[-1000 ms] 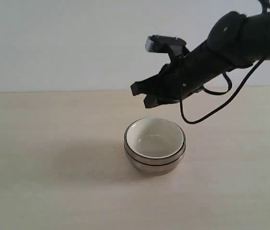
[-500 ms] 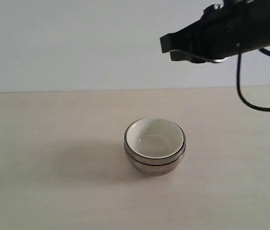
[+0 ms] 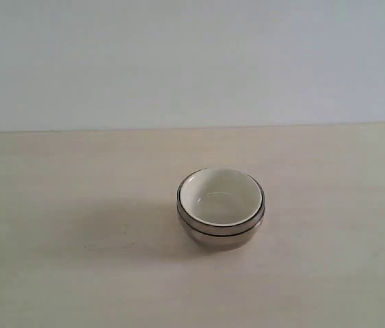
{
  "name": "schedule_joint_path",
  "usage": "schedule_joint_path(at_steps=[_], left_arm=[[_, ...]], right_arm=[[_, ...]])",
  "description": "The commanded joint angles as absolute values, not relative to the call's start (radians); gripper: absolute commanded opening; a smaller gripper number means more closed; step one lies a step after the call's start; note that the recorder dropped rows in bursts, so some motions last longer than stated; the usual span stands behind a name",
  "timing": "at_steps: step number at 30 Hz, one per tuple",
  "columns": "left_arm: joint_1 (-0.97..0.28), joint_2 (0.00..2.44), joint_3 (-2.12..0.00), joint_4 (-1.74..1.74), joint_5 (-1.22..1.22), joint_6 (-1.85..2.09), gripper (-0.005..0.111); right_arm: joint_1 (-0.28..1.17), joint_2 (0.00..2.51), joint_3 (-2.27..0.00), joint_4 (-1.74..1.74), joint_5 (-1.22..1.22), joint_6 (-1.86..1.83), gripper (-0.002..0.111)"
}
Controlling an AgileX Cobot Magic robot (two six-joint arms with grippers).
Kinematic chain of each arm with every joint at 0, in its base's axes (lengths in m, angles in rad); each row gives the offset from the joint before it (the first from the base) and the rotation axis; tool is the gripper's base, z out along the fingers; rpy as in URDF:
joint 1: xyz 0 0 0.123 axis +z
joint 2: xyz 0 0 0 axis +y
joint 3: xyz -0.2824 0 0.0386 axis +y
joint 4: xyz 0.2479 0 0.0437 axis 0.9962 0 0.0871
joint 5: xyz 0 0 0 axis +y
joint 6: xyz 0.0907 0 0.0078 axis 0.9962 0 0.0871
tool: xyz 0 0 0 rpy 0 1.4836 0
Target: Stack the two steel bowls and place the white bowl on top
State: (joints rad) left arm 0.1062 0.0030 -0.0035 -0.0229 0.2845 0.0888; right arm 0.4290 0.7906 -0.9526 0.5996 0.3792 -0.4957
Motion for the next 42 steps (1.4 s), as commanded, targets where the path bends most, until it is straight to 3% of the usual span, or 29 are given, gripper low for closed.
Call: schedule_joint_path(at_steps=[1,20,33,42], left_arm=[[0.107,0.0,0.0,-0.026,0.285,0.078,0.004],[0.107,0.0,0.0,-0.026,0.285,0.078,0.004],[0.107,0.0,0.0,-0.026,0.285,0.078,0.004],[0.107,0.0,0.0,-0.026,0.285,0.078,0.004]], right_arm=[[0.428,0.633,-0.939,0.59,0.406,-0.507,0.0],[0.428,0.095,-0.939,0.533,0.452,-0.507,0.0],[0.428,0.0,-0.91,0.394,0.488,-0.43,0.0],[0.428,0.0,-0.347,0.401,0.07,-0.289,0.0]])
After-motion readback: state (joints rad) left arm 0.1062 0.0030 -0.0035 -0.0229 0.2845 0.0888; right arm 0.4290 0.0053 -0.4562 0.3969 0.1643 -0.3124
